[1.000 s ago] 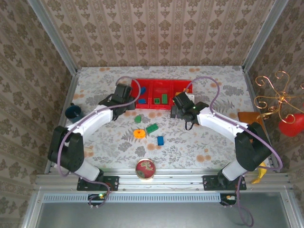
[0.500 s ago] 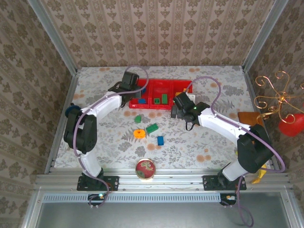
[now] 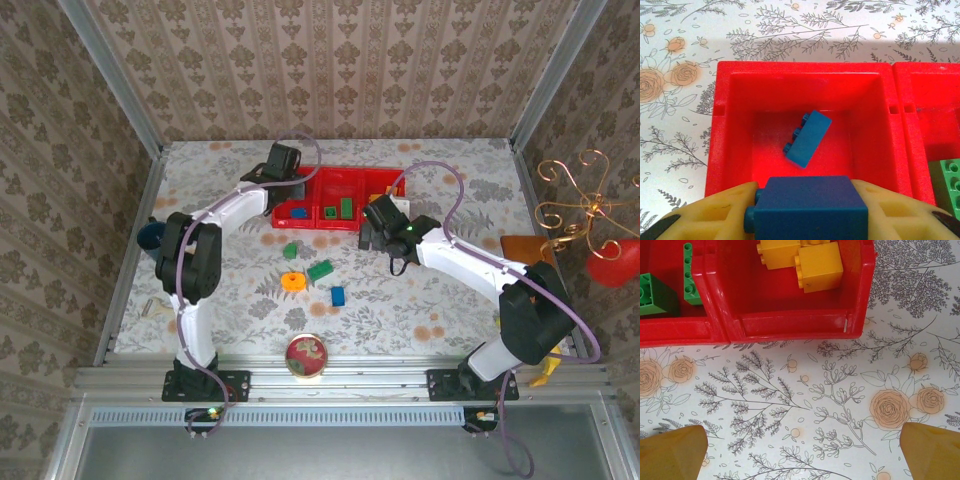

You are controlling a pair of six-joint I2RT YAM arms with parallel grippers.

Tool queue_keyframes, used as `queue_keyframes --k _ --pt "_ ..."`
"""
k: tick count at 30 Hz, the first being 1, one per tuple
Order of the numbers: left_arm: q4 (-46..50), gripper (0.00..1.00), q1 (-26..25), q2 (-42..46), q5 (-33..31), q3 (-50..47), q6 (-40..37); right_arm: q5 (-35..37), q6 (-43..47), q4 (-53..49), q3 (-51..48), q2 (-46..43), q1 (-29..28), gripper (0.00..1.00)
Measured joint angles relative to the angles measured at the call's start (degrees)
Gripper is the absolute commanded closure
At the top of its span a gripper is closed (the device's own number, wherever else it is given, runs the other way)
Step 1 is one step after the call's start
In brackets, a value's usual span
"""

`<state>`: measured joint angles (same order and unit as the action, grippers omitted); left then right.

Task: Sort the legos into containers by color
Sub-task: Place the lego in the container, then pick up the lego from the center of the table.

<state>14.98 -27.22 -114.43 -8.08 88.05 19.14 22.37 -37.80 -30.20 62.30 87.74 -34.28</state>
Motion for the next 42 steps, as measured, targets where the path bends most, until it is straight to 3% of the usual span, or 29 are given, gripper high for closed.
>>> queue_keyframes --k 8,15,21,29,42 --pt "0.0 0.39 0.0 0.0 0.3 0.0 -0.3 0.1 0.0 0.0 0.0 0.0 -0.7 0.0" --pt "-0.1 0.32 0.0 3.4 0.4 -1.8 -0.3 0.4 0.0 0.0 0.0 0.0 -2.0 0.0" --pt "-0.5 0.24 0.0 12.0 0.3 -6.5 0.1 1.2 0.1 0.0 0.5 0.0 -4.2 0.0" --pt "-2.3 0.0 0.5 26.6 -2.1 -16.5 1.5 1.4 0.5 0.5 4.3 2.4 -7.6 0.0" --pt "-2.4 0.0 8.5 48.0 -5.5 -38.5 6.7 -1.8 2.9 1.8 14.3 14.7 -13.6 0.04"
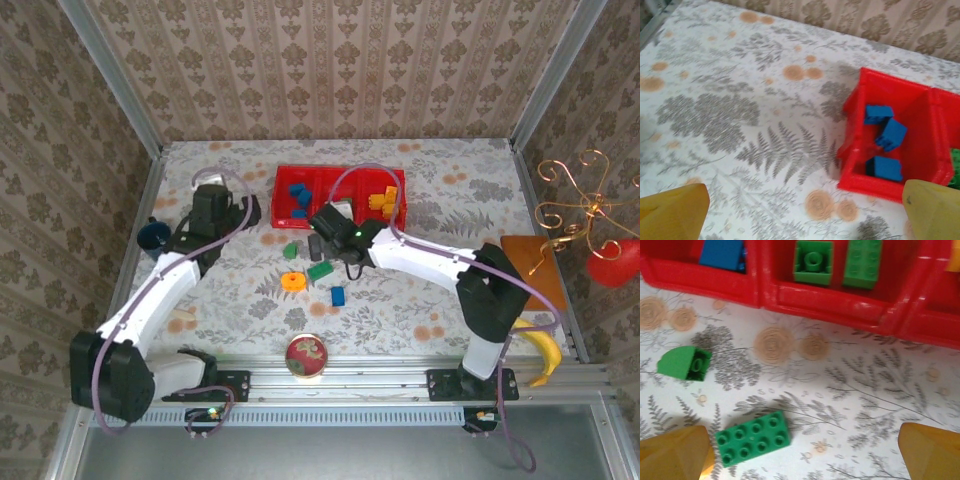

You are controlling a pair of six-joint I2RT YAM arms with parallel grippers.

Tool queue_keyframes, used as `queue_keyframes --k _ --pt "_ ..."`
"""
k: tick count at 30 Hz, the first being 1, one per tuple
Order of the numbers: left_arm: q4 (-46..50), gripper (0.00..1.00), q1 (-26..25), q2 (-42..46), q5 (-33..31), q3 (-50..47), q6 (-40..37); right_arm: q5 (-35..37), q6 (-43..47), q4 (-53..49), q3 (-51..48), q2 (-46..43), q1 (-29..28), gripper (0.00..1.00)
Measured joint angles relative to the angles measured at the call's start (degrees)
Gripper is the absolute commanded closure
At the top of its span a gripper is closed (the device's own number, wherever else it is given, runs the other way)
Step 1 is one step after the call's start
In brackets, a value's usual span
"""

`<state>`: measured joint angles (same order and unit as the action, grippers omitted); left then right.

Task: Sort the legos into containers by color
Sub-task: Pick up the lego from the center of the table.

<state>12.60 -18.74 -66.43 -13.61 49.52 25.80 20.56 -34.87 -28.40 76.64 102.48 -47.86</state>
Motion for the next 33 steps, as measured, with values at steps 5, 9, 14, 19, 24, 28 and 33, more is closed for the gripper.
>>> queue_keyframes --k 5,9,14,19,24,28,33 --pt "1.8 0.0 3.3 5.6 0.0 -5.9 1.3 -1.7 2.7 0.1 3.9 4.9 -1.6 0.06" --pt "2.7 0.0 5.1 8.5 0.0 -8.1 1.7 -3.5 5.0 0.1 5.8 7.0 -1.8 0.07" --pt "3.3 0.0 6.6 10.6 0.2 -9.4 1.7 -5.2 7.7 0.1 8.9 10.1 -1.8 0.12" --pt "3.6 0.0 7.3 10.7 0.5 -9.7 1.9 -7.1 9.9 -0.1 13.1 14.5 -1.8 0.16" --pt "3.7 0.0 7.6 10.7 1.3 -9.9 2.7 -9.1 12.3 -0.5 17.4 18.9 -1.8 0.16" --pt "3.7 0.0 7.7 10.7 1.8 -10.1 3.0 -10.1 13.6 -1.4 20.1 22.0 -1.8 0.16" --pt "3.7 0.0 8.4 10.2 2.3 -10.1 3.0 -10.8 14.3 -2.6 22.2 24.6 -1.5 0.16"
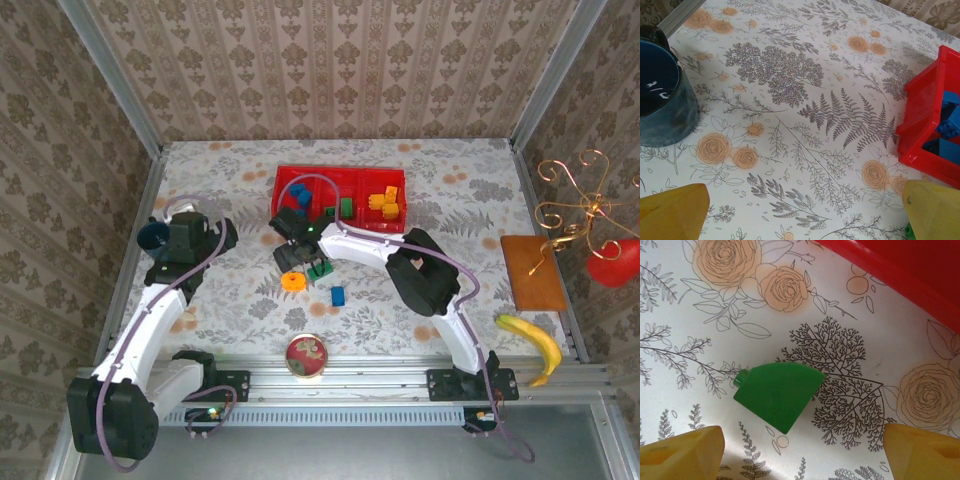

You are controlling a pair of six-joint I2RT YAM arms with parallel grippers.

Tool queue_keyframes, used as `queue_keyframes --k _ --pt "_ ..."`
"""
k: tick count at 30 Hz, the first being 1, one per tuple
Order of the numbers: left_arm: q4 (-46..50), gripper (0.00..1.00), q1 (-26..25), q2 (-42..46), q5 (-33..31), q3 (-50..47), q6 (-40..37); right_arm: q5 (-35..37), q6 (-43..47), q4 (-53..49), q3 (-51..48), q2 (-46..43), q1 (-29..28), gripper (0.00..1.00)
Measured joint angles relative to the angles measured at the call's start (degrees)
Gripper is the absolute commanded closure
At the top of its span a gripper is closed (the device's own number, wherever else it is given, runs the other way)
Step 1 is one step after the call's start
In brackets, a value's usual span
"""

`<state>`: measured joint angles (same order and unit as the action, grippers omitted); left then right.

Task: Sort the legos into containers by color
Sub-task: Pick up the lego from the center of the table.

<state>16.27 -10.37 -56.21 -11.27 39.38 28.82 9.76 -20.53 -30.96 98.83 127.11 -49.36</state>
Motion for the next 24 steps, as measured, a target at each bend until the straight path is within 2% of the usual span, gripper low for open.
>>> queue_keyframes --k 14,24 --pt "0.0 0.0 0.4 -1.9 1.9 0.0 0.4 -0.6 1.5 -1.7 7.8 6.2 1.2 0.21" --pt "-0.1 0.0 0.7 -1.9 2.5 0.0 0.8 -0.6 2.8 -3.8 12.5 8.9 1.2 0.36"
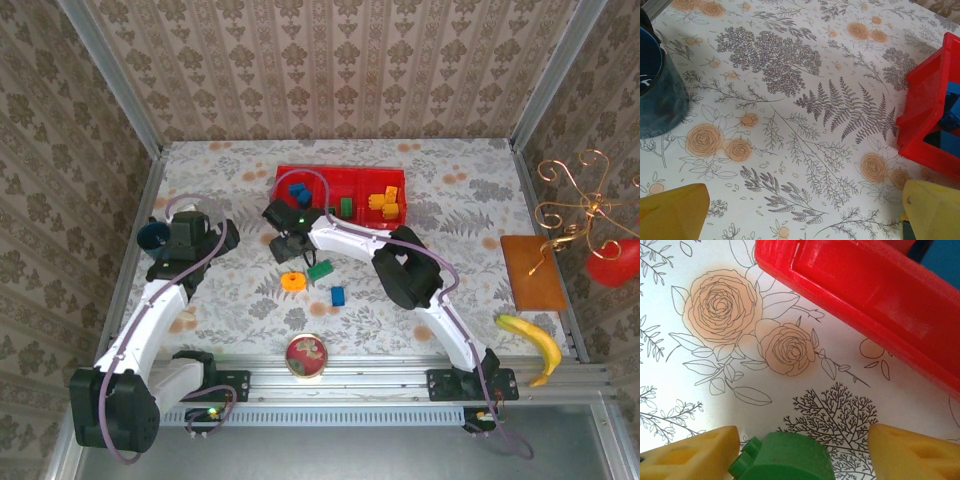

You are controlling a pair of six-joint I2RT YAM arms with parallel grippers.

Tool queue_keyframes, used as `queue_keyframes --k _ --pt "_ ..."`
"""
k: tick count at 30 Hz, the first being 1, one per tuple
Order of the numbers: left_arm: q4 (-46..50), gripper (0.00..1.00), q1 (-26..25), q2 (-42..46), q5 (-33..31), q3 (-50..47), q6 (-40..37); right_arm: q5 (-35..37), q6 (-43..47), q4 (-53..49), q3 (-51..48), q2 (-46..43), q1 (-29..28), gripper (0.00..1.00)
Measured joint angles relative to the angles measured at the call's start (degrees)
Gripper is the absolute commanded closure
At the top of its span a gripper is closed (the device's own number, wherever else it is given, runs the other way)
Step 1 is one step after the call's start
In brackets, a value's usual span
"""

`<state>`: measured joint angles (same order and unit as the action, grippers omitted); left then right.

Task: Sort the legos into containers by color
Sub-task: Pick up the lego from the center of the table.

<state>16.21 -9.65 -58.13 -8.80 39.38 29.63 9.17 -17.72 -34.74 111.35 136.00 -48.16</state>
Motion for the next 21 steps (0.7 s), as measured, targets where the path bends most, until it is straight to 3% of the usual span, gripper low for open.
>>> queue_keyframes --k 21 --pt "-0.4 0.0 0.4 0.0 0.5 -0.2 0.5 -5.2 2.6 0.9 -2.8 -1.4 -1.0 0.42"
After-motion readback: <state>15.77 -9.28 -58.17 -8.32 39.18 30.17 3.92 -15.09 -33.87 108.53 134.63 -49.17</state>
